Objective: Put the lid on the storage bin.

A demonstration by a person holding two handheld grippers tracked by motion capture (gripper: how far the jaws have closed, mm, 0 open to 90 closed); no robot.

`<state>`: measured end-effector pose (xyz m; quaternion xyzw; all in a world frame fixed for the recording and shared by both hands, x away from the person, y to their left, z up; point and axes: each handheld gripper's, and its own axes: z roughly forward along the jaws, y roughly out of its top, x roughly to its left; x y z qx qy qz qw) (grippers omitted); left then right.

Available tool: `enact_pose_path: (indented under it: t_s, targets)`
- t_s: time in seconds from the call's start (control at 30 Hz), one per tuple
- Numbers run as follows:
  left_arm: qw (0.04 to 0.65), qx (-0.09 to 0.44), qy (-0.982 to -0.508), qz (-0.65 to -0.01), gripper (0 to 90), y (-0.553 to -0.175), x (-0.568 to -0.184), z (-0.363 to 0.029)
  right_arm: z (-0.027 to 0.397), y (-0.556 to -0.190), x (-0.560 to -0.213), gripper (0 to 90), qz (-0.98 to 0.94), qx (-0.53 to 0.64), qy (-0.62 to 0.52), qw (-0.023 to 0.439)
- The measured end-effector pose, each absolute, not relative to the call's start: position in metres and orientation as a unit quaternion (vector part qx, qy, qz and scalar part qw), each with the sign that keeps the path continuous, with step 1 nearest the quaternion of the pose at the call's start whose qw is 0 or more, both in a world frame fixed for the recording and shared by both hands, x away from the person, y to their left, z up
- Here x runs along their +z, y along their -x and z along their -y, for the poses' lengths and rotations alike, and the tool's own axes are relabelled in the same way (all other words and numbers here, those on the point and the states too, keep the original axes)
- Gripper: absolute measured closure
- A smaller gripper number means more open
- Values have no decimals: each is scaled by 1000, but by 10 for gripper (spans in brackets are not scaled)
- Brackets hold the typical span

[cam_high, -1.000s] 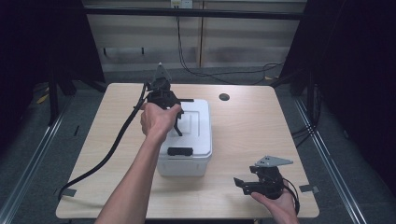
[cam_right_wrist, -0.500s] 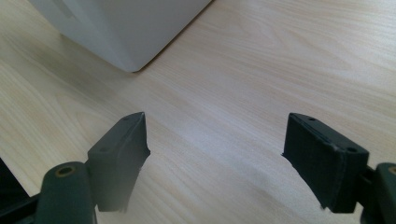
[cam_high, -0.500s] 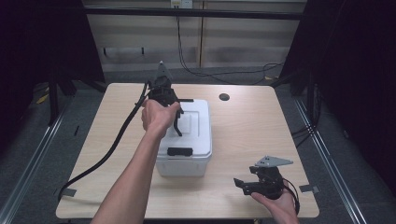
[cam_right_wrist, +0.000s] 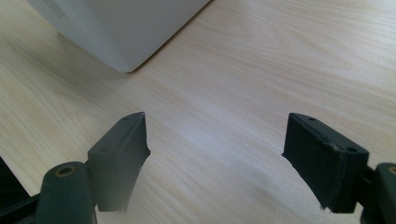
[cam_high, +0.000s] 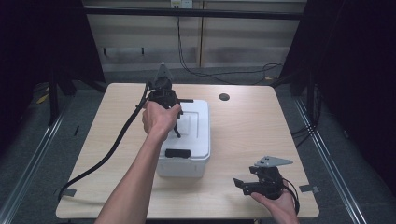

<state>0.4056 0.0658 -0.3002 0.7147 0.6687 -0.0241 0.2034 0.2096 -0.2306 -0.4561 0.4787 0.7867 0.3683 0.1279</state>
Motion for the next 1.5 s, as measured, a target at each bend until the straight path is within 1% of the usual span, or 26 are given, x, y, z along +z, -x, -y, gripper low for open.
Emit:
enact_pose_path:
  t_s: [0.4,0.43,0.57,0.73,1.17,1.47,1.5]
  targets:
    - [203,-18,-720,-664,850,-402,-301,-65,230,-210,-457,212,-787,367,-479,127]
    - [206,-8,-717,-666,851,-401,-301,-65,231,-210,-457,212,-787,367,-479,127]
    - [200,-7,-722,-663,850,-400,-300,-63,231,-210,-457,212,-788,367,-479,126]
    - [207,-10,-715,-667,849,-399,-301,-66,230,-210,-457,212,-788,366,-479,126]
    - [221,13,-717,-661,850,-393,-302,-63,230,-210,-457,212,-788,365,-480,125]
    - [215,11,-716,-664,849,-392,-303,-62,230,-211,-458,212,-788,363,-481,123]
    - [211,10,-722,-658,849,-392,-303,-63,230,-211,-458,212,-789,363,-480,124]
